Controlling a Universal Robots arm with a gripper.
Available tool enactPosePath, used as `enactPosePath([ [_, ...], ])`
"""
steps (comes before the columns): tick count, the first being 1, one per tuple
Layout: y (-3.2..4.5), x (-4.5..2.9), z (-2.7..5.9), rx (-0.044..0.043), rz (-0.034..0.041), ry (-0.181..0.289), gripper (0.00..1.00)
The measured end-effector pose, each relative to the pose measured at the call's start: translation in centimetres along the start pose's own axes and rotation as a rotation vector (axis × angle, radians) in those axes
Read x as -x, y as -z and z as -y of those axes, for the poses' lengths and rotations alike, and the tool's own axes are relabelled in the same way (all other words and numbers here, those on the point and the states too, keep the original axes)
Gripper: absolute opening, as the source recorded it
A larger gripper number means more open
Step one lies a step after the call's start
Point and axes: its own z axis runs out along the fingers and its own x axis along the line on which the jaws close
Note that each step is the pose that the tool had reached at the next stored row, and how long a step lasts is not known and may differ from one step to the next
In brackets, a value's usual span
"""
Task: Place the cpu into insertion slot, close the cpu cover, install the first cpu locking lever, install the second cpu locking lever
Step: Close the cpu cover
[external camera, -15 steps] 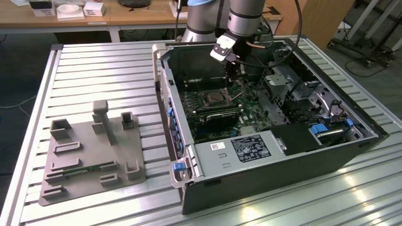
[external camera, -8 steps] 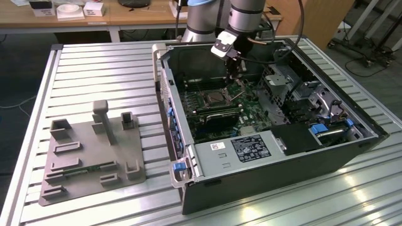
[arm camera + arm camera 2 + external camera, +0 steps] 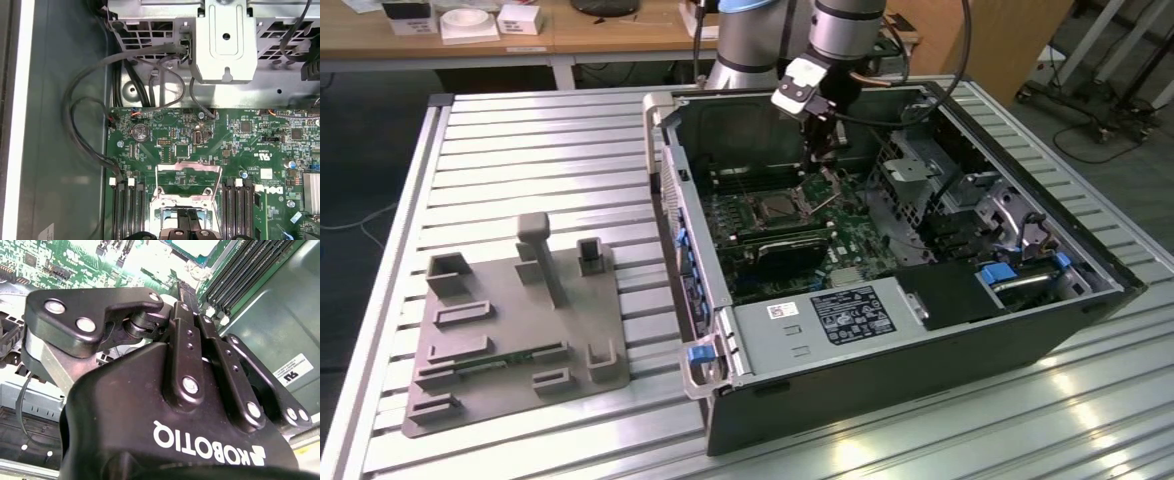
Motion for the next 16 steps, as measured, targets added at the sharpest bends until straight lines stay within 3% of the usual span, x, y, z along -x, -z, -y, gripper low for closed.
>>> enactPosePath([
  [16,0.00,0.00,-0.20,0.0000,-0.0001,0.000,0.10],
])
